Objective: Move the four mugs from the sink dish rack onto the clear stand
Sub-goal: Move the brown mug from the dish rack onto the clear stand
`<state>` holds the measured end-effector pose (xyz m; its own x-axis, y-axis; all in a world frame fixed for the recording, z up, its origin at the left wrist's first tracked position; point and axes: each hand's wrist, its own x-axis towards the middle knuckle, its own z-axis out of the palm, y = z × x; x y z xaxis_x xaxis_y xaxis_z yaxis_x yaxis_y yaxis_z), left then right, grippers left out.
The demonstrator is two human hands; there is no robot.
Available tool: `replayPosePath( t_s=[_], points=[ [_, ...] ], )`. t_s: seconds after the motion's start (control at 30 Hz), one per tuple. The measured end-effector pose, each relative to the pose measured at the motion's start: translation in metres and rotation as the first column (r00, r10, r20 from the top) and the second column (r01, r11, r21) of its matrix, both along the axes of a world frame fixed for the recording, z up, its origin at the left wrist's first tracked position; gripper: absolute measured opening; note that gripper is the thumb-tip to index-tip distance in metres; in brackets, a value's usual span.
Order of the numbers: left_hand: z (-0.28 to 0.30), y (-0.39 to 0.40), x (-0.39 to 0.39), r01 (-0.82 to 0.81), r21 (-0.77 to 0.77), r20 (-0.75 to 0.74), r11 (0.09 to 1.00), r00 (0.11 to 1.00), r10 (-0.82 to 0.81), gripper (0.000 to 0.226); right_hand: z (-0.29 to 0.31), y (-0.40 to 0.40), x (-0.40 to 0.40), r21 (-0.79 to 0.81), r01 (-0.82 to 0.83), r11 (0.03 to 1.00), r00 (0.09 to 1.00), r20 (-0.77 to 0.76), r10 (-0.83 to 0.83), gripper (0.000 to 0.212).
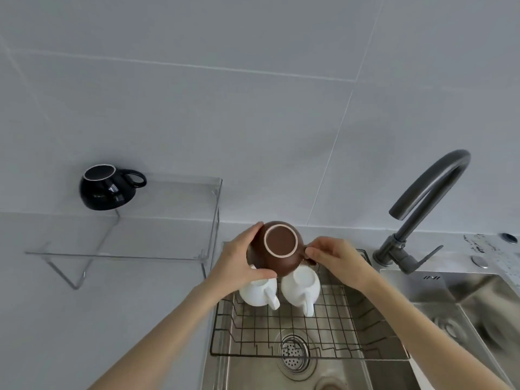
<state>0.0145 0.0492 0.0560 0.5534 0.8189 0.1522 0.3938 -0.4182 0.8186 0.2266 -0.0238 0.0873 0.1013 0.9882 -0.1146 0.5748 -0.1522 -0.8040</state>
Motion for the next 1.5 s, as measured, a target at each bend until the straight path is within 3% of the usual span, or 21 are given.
replayPosePath(
  t_s=[0.27,0.47,0.57,0.8,1.03,1.3,1.5],
  points=[
    [0.056,0.039,-0.066,-0.191,-0.063,0.254,0.98,0.946,0.2,0.092,0.074,0.069,-0.061,0.122,-0.147,0.982,0.986,-0.058,0.154,0.013],
    [0.044,0.077,-0.112,-0.307,-0.174,0.322,0.936,0.88,0.349,0.096,0.08,0.138,-0.11,0.097,-0.218,0.971,0.973,-0.061,0.225,0.011],
    [0.042,0.096,-0.126,-0.325,-0.2,0.317,0.924,0.871,0.375,0.08,0.072,0.169,-0.128,0.046,-0.241,0.969,0.967,-0.077,0.244,0.018],
    [0.03,0.132,-0.141,-0.429,-0.229,0.214,0.874,0.854,0.475,0.063,0.039,0.219,-0.158,0.099,-0.241,0.965,0.952,-0.168,0.255,0.008],
    [0.016,0.145,-0.133,-0.558,-0.164,0.212,0.814,0.786,0.581,0.066,0.025,0.249,-0.167,0.153,-0.265,0.952,0.956,-0.09,0.281,0.014],
    [0.012,0.145,-0.131,-0.55,-0.171,0.187,0.817,0.796,0.575,0.069,0.016,0.247,-0.168,0.204,-0.17,0.964,0.975,-0.106,0.195,0.019],
    [0.014,0.148,-0.132,-0.584,-0.092,0.041,0.807,0.807,0.589,0.076,0.017,0.239,-0.164,0.214,-0.076,0.974,0.994,-0.065,0.092,0.027]
  ],
)
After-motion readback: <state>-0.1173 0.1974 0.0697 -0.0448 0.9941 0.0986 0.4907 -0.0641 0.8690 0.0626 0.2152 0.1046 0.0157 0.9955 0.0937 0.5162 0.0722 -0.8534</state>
